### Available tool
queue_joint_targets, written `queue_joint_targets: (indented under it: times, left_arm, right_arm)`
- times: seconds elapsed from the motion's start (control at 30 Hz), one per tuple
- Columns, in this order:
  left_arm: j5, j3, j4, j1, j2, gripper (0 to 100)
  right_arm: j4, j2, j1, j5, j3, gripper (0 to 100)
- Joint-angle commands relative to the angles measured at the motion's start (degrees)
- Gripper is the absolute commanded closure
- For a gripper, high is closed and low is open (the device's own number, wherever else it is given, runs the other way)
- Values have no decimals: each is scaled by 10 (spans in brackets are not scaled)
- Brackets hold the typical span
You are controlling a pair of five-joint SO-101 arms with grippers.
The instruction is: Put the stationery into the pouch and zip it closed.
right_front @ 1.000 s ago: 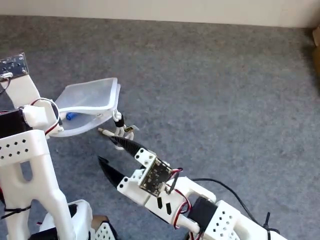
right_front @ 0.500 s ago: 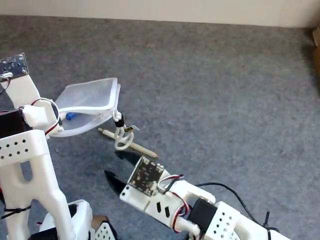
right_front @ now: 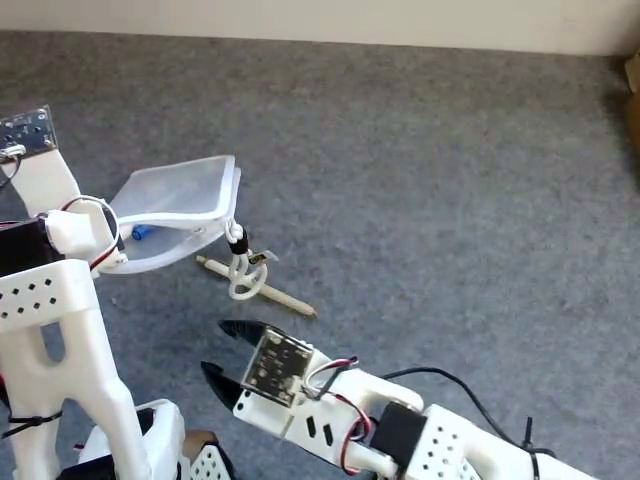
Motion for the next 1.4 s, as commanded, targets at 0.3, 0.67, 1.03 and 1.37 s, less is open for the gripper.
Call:
queue_joint_targets:
  times: [0.3, 0.67, 1.03, 1.37]
  left_arm:
    - [8, -12, -11, -12, 12, 994]
    - [7, -11, -11, -12, 12, 994]
    - [7, -10, -11, -12, 12, 994]
    - [7, -10, -11, -12, 12, 994]
  right_arm:
    - [-12, 195, -7, -6, -52, 833]
    - [-67, 276, 31, -6, -52, 833]
    - [-135, 362, 34, -4, -53, 833]
    - [-194, 425, 62, -3, -68, 833]
